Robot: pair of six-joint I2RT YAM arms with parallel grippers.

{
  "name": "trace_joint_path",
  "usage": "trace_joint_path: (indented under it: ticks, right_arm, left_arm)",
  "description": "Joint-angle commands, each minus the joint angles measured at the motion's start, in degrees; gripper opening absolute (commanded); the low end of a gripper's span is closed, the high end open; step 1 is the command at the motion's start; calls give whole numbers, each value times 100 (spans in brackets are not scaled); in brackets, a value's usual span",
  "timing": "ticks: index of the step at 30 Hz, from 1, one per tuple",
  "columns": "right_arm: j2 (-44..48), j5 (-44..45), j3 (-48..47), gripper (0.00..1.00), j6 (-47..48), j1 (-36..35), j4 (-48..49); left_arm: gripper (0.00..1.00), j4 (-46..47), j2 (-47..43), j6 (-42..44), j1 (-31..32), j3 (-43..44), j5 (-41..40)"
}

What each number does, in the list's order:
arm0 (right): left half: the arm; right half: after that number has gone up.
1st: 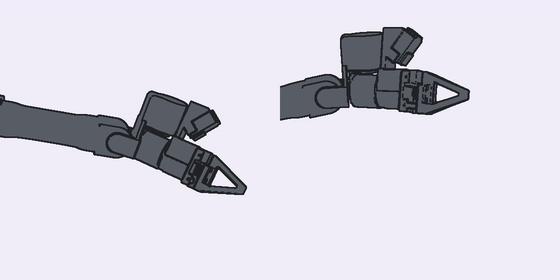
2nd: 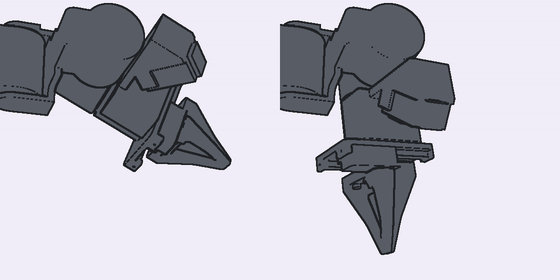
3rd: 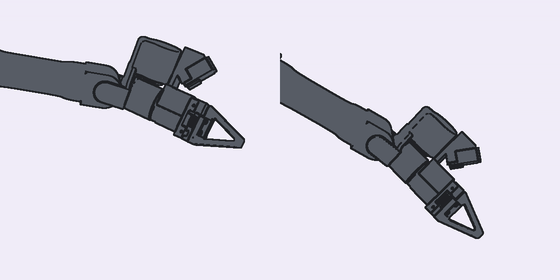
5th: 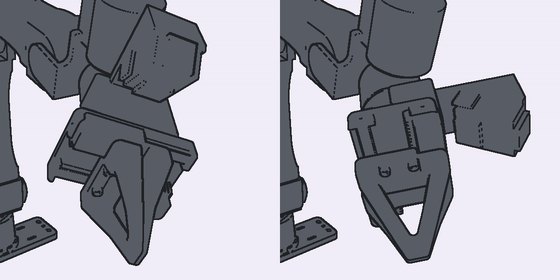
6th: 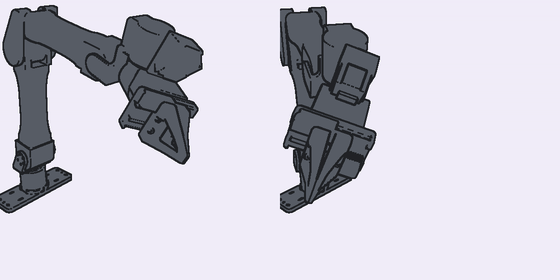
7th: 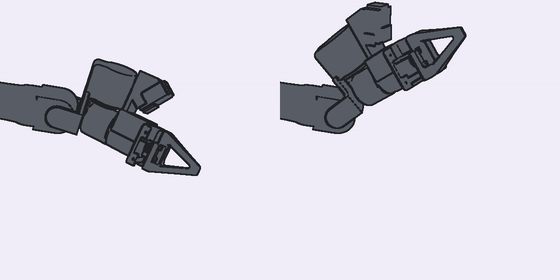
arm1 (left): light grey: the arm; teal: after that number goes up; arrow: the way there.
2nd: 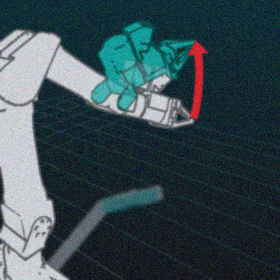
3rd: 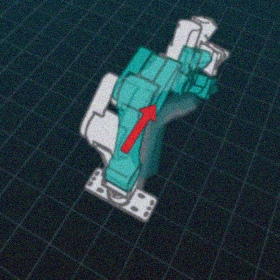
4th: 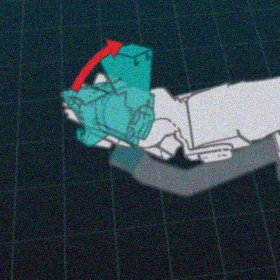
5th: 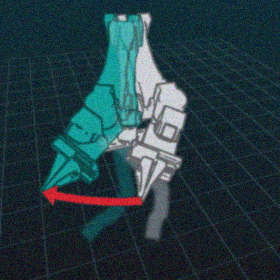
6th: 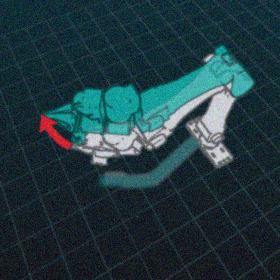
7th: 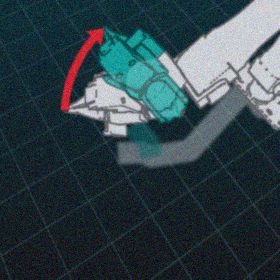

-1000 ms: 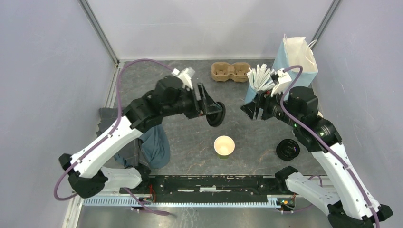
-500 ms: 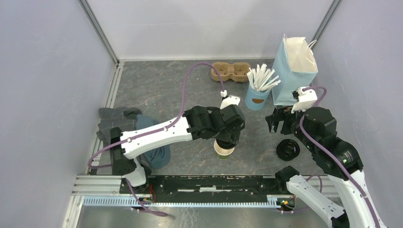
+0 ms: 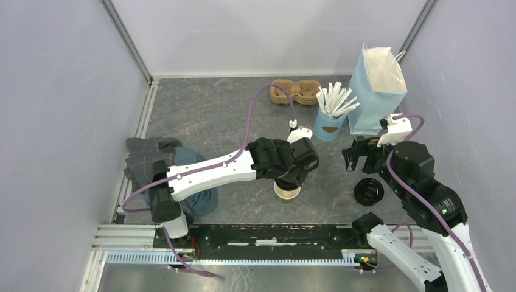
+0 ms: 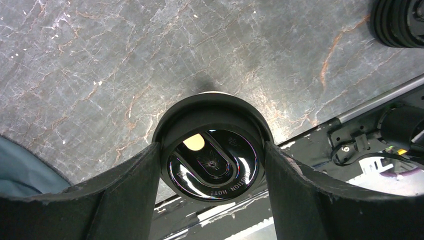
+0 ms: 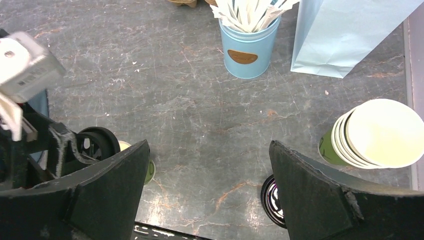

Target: Pack the takeout coffee

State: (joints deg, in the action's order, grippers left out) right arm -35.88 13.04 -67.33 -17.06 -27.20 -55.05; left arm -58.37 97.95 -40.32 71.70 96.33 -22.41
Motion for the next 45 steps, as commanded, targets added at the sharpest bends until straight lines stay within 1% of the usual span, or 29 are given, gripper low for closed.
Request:
trace_joint_path:
  ticks: [1,19,28,45]
  right_arm:
    - [85,211,-175,97,25,19,46]
    - [82,194,-213,97,55,13,54]
    - [81,180,-185,97,48,14,76]
    - [103,147,-62,97,42,14,147]
  left_arm:
    - [54,243,205,290,6,-63,-37]
    - [54,287,551,399,6,-186,118]
    - [54,283,504,347,6,-371,201]
    - [56,287,667,445,10,-278,237]
